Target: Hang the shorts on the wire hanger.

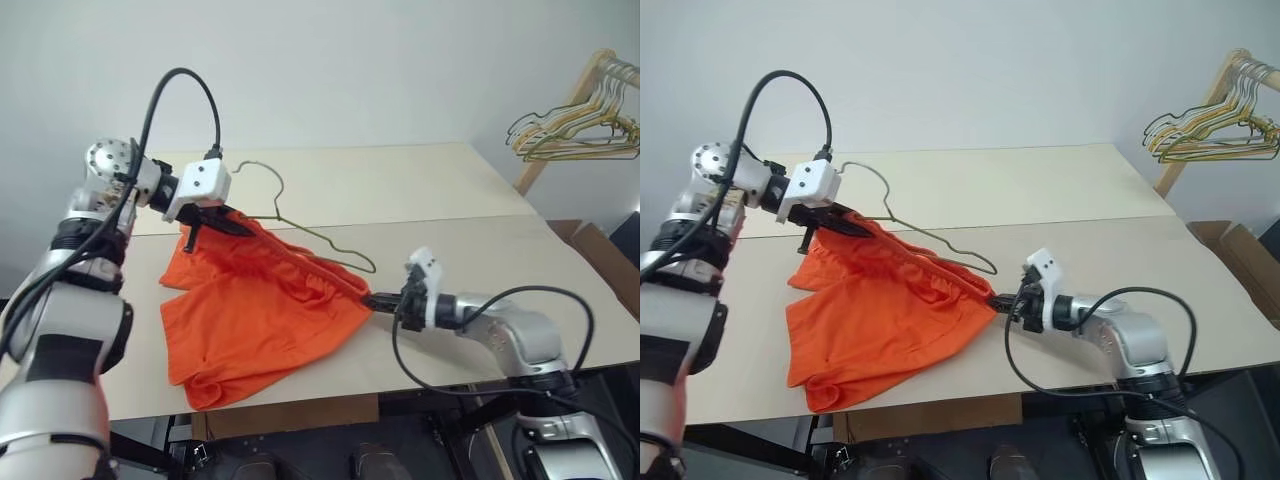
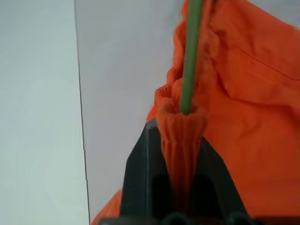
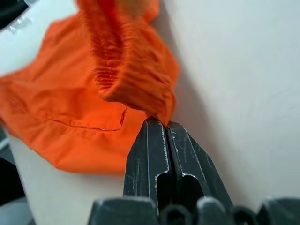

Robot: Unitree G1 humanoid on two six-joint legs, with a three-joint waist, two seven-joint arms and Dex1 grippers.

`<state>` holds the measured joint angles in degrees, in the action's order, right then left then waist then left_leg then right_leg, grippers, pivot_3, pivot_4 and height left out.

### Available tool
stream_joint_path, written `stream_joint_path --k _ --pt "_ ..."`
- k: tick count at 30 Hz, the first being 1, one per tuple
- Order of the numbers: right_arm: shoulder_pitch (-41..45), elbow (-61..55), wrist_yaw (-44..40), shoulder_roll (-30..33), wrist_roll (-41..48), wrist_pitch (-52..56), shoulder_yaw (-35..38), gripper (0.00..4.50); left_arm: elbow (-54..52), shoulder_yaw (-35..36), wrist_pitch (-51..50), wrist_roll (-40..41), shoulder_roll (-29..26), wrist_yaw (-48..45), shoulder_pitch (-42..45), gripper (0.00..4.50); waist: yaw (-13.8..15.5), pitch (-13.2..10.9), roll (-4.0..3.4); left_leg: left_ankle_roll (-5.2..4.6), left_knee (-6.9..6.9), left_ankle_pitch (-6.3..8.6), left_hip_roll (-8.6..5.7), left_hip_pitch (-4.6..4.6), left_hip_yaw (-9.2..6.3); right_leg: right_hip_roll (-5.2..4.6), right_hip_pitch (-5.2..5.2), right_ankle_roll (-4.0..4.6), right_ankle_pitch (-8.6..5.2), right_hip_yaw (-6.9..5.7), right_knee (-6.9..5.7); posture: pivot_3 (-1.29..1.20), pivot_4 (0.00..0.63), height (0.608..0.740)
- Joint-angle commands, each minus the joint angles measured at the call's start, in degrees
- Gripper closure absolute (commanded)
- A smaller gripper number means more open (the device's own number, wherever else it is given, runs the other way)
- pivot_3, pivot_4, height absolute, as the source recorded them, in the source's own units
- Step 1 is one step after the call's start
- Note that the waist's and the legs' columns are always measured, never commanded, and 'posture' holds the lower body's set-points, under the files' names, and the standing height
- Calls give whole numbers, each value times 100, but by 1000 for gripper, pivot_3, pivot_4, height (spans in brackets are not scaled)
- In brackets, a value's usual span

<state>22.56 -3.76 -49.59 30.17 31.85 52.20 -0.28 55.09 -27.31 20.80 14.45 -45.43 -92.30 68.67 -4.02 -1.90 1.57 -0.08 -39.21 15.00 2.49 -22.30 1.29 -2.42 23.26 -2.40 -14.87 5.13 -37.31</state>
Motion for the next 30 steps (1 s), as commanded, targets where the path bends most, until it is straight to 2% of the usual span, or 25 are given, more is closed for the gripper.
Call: stream_joint_path --k 1,4,8,14,19,23,30 --pt "204 69 -524 428 470 184 468 4432 -395 -525 15 682 -389 -20 97 4500 12 0 0 0 -1 0 0 1 0 0 -1 0 0 -1 -1 -56 0 740" --pt "188 33 -913 764 464 -83 385 4432 -296 -734 40 760 -428 -20 172 4500 26 0 0 0 -3 0 0 2 0 -2 -4 -1 -1 -4 1 -54 0 740" --pt "309 181 -1024 942 457 -35 348 4432 -109 -786 19 772 -373 -20 233 4500 6 0 0 -1 -4 0 0 0 0 0 -1 -1 -1 -5 1 -54 0 740" --pt "321 79 -1220 1178 395 -215 311 4432 472 -548 253 -174 -128 -20 351 4500 3 0 0 -1 -4 1 -1 -1 1 0 -1 -2 -1 -4 5 -56 0 740" --pt "467 203 -1370 1410 319 -253 294 4432 648 -444 468 -428 -57 -20 346 4500 6 0 1 -1 -5 1 -1 -3 2 -1 -1 -2 -1 -4 6 -61 0 740" --pt "674 249 -1553 1662 120 -426 132 4432 842 -217 650 -1010 111 74 360 4500 14 0 0 -1 -5 1 -1 -3 2 -1 -1 -1 -1 -4 6 -61 0 740" --pt "1494 -532 -1691 1955 -478 -1225 -335 4432 672 271 528 -1317 610 336 332 4500 3 0 0 -2 -6 1 0 -8 3 -1 5 -2 -1 -4 5 -74 0 740"
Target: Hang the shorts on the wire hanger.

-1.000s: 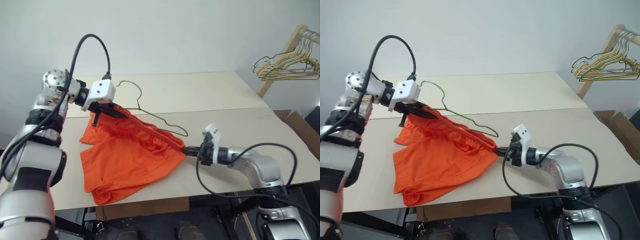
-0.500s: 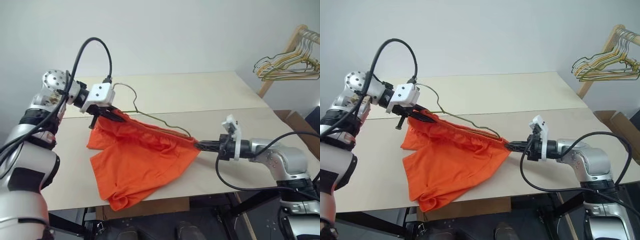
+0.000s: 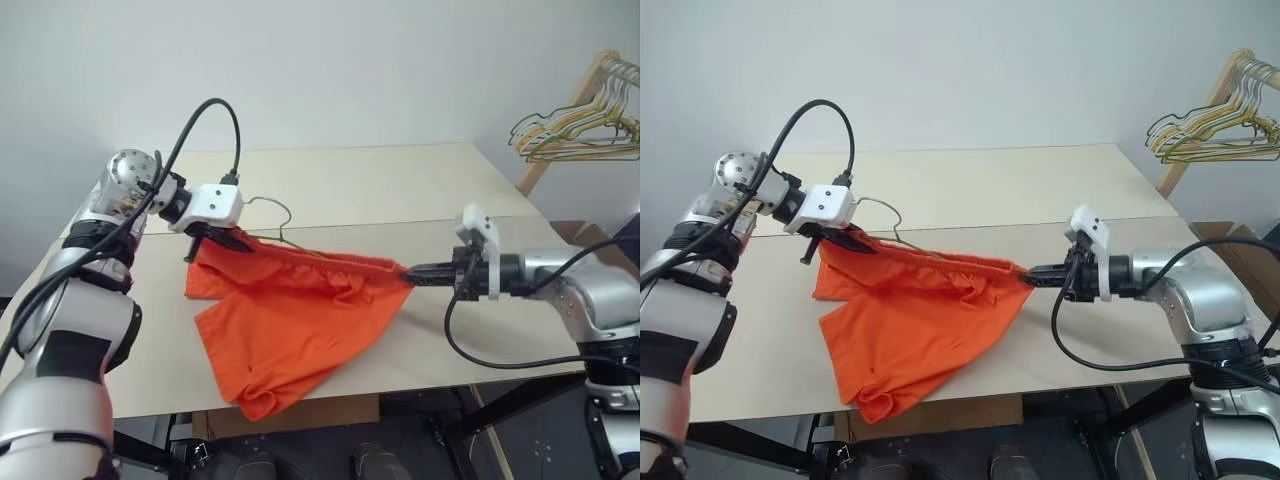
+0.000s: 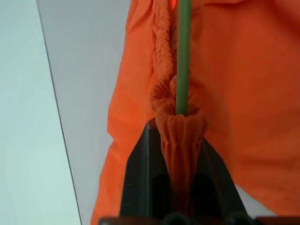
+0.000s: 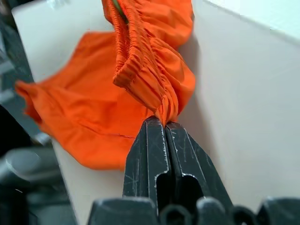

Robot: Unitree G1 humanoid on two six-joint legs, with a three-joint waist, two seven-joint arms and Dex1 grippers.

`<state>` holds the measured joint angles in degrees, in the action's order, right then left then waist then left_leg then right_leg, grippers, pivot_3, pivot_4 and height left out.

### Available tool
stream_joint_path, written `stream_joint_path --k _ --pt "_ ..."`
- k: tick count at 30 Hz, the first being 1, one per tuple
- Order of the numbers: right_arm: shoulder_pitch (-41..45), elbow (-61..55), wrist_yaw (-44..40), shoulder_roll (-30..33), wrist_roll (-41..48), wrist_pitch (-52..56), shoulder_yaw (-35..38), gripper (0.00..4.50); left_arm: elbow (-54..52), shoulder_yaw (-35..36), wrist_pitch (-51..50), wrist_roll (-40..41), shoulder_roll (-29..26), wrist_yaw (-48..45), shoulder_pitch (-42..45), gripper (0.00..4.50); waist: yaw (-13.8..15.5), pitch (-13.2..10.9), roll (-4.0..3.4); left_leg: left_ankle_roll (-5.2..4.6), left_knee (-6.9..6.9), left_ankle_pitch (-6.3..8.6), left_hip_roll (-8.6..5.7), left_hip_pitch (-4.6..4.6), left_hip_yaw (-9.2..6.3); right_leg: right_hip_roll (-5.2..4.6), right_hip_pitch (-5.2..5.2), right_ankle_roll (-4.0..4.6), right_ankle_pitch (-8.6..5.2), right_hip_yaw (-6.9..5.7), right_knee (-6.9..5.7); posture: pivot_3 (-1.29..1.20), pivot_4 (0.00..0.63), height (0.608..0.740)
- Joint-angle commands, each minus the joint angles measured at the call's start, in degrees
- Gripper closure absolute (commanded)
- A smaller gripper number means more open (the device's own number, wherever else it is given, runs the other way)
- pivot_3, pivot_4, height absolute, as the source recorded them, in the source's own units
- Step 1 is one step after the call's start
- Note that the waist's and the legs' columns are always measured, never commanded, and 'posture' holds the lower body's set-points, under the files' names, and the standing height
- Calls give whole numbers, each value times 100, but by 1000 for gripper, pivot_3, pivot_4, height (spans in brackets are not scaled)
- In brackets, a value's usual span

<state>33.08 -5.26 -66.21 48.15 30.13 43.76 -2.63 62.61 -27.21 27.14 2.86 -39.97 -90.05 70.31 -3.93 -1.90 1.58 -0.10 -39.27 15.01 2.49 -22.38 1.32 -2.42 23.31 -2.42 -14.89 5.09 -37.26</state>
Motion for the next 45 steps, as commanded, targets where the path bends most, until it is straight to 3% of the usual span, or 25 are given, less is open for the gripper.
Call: stream_joint_path --k 1,5,9,21,25,34,45 --pt "616 -489 -20 173 -426 -455 -206 4432 -121 306 -118 -209 127 133 171 4500 -13 0 -1 0 0 0 0 1 1 0 0 0 0 1 -2 -74 0 740" --pt "1118 -600 -128 179 -652 -357 -621 4432 -303 591 -160 -223 369 136 199 4500 -12 0 -1 0 0 0 0 -2 4 1 11 0 0 4 -10 -77 0 740" --pt "986 -555 -40 248 -1334 -882 -1063 4432 -369 842 -235 -248 436 127 234 4500 -4 0 -1 0 -1 0 -1 -9 5 -3 11 0 0 3 -4 -75 0 740" --pt "927 -565 263 -270 -1303 -1005 -845 4432 -595 1047 -234 -391 467 -15 1 4500 -17 0 -1 0 -4 0 -2 -6 6 -2 17 1 -1 6 -24 -74 0 740" --pt "831 -644 264 -243 -1486 -1121 -1021 3524 -649 1162 -342 -325 571 -16 23 4500 -2 0 -1 0 -7 0 -3 -8 6 -4 16 0 -1 5 -23 -77 0 740" --pt "577 -452 361 -362 -1547 -967 -1050 473 -790 1432 -600 -174 642 -156 21 4500 -27 0 -1 0 -8 0 -2 -6 5 -2 17 0 -1 5 -26 -83 0 740" --pt "531 -651 443 -682 -555 625 -589 473 -697 1477 -537 -433 650 180 -79 4500 -13 0 -1 0 -9 0 -3 -7 4 -4 17 0 -1 5 -28 -86 0 740"
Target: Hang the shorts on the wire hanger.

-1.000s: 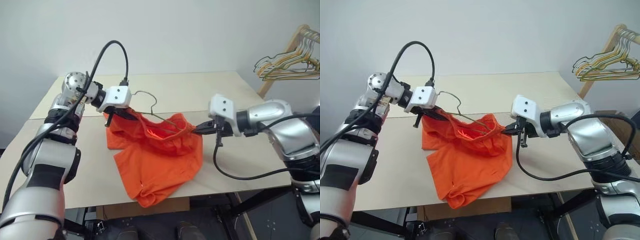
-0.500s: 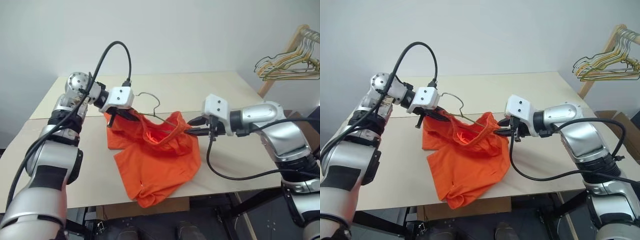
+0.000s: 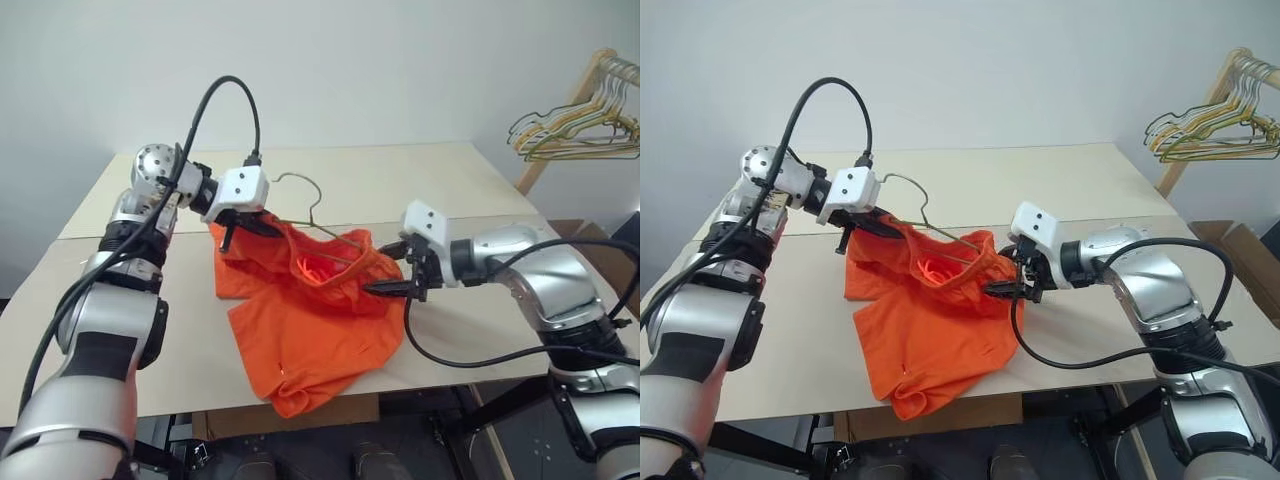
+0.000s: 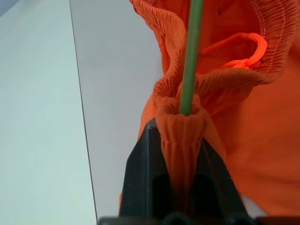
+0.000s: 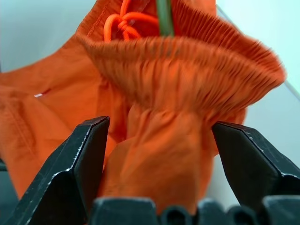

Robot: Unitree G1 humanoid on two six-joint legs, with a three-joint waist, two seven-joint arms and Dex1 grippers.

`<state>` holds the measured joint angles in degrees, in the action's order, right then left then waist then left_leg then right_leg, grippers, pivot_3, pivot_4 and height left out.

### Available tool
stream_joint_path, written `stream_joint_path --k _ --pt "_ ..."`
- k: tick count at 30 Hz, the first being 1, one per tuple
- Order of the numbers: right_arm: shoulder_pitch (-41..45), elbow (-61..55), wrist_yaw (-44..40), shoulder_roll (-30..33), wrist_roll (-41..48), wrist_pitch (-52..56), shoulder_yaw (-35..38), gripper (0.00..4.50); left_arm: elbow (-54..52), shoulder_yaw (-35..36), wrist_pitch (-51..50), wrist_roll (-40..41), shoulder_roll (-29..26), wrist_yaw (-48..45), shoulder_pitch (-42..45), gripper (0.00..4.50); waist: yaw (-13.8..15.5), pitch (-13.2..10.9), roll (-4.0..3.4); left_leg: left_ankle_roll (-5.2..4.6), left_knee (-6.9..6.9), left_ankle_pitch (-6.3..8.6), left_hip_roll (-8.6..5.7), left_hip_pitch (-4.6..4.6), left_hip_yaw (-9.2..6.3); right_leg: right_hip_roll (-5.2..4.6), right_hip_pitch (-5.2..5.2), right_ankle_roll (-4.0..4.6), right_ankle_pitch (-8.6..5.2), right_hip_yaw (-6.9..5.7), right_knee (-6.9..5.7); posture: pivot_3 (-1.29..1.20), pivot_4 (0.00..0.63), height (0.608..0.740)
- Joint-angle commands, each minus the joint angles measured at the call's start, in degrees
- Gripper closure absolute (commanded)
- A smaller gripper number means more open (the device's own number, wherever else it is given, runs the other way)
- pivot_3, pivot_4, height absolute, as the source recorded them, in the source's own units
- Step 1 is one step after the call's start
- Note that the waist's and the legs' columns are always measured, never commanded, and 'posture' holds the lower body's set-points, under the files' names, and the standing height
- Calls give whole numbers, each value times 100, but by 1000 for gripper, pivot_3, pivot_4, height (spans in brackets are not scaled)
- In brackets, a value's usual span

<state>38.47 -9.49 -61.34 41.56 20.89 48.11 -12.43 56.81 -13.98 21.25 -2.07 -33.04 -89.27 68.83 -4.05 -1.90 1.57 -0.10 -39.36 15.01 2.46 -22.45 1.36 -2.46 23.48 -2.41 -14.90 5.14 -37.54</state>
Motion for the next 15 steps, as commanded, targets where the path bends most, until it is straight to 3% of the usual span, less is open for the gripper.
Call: stream_joint_path --k 1,11,15 --pt "-23 -251 -45 -33 477 253 455 473 -123 170 45 81 -46 59 44 4500 -1 0 0 0 0 0 0 0 0 0 0 0 0 0 0 -86 0 740" --pt "255 -68 338 -274 678 656 450 473 -354 230 10 157 14 -104 -147 4500 -30 0 0 0 0 0 1 1 -1 2 0 0 0 0 -2 -85 0 740" --pt "271 -94 371 -319 673 686 404 1329 -459 235 -91 184 42 -175 -192 4500 -7 0 0 0 0 0 0 0 -1 0 0 0 0 -1 -1 -81 0 740"
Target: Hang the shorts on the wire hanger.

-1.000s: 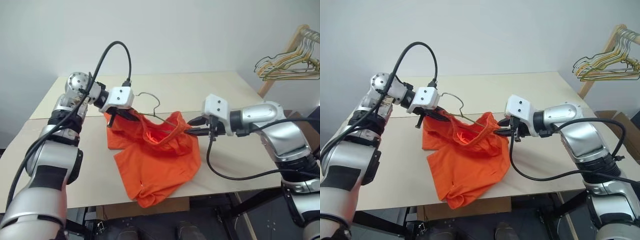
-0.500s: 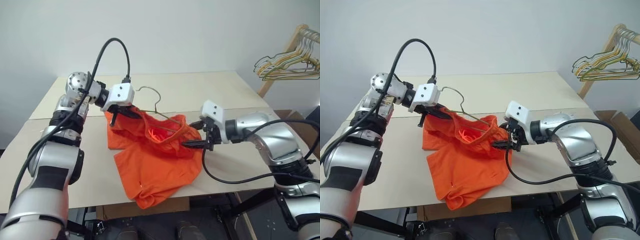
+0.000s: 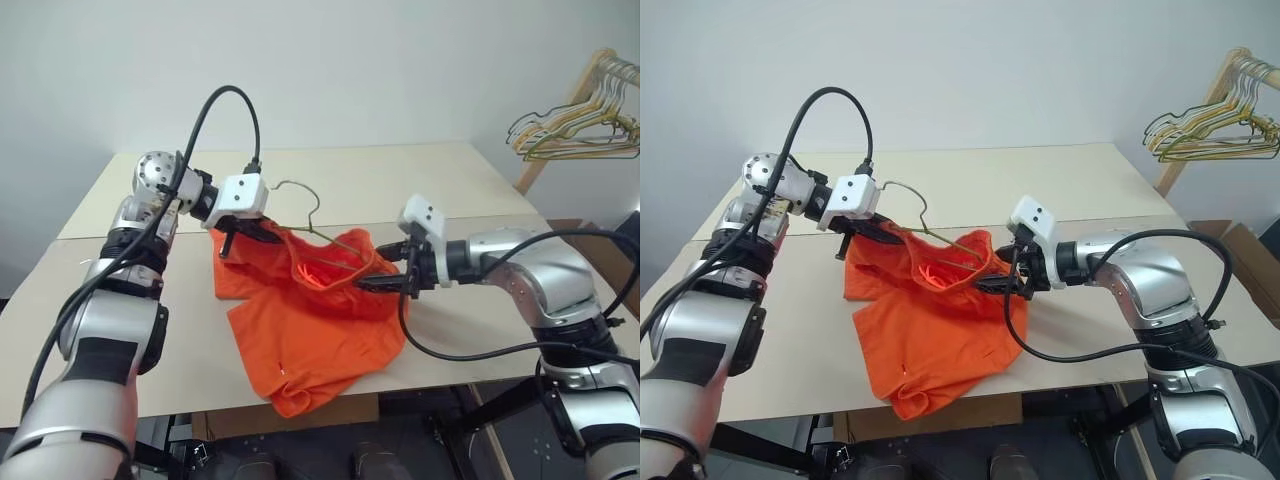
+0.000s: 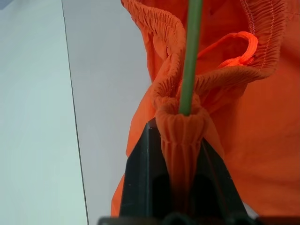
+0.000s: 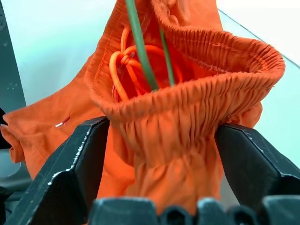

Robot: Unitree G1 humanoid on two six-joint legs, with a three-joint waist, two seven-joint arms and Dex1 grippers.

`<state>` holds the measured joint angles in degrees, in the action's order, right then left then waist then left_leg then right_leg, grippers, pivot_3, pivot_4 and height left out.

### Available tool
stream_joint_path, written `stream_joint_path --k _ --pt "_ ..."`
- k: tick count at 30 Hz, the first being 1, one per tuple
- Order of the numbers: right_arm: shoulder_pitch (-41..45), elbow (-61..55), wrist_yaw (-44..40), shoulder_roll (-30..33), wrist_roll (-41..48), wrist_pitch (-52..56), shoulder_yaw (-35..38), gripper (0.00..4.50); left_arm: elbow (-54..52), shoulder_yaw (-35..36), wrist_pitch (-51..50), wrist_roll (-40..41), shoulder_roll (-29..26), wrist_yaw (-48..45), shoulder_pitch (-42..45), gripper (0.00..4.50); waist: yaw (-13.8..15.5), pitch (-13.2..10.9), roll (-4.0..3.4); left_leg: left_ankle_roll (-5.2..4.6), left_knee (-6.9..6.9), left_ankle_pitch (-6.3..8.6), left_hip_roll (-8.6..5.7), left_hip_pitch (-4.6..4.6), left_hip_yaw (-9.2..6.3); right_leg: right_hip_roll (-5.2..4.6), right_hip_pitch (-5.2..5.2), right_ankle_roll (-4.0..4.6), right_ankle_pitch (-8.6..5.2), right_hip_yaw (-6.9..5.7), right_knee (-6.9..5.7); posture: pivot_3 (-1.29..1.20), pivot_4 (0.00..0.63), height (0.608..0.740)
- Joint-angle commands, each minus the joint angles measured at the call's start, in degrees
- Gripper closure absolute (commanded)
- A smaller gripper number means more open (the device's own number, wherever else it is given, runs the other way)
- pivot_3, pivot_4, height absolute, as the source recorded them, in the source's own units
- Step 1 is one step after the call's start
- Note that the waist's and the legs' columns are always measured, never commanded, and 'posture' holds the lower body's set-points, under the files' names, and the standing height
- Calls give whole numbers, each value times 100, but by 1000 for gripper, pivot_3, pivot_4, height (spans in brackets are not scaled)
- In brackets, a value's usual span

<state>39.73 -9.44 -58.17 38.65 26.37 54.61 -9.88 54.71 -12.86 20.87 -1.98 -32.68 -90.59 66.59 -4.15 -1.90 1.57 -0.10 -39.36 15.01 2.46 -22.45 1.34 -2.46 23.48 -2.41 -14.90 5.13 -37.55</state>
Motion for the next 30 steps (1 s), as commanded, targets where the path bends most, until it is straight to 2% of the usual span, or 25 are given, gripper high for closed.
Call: stream_joint_path --k 1,9,18,21,25,30 --pt "160 -87 87 -65 128 52 148 1676 -294 111 -69 179 8 -102 2 4500 0 0 0 0 0 0 0 0 0 0 0 0 0 0 0 -81 0 740" --pt "78 -209 148 -78 -66 -142 -111 4370 -590 27 -177 197 76 -188 -184 4500 -12 0 0 0 0 0 0 0 0 1 0 0 0 0 -1 -81 0 740" --pt "-71 -266 88 45 -223 -287 -256 4407 -495 98 -17 62 68 8 -211 4500 -3 0 0 0 0 0 0 0 0 0 0 0 0 0 -1 -82 0 740" --pt "-171 -335 72 173 -152 -240 -92 4408 -345 184 -199 99 -42 31 -134 3532 -4 0 0 0 0 0 0 0 0 0 0 0 0 0 -1 -87 0 740" --pt "-357 -596 -21 604 174 -51 480 4410 48 279 -52 -15 -315 304 -25 2242 -15 0 0 0 0 0 0 0 0 0 1 0 0 1 0 -101 0 740" --pt "-526 -887 -9 986 549 203 1003 4411 212 479 74 210 -322 350 63 634 -9 0 0 0 0 0 1 1 0 0 1 0 0 -1 2 -128 0 740"
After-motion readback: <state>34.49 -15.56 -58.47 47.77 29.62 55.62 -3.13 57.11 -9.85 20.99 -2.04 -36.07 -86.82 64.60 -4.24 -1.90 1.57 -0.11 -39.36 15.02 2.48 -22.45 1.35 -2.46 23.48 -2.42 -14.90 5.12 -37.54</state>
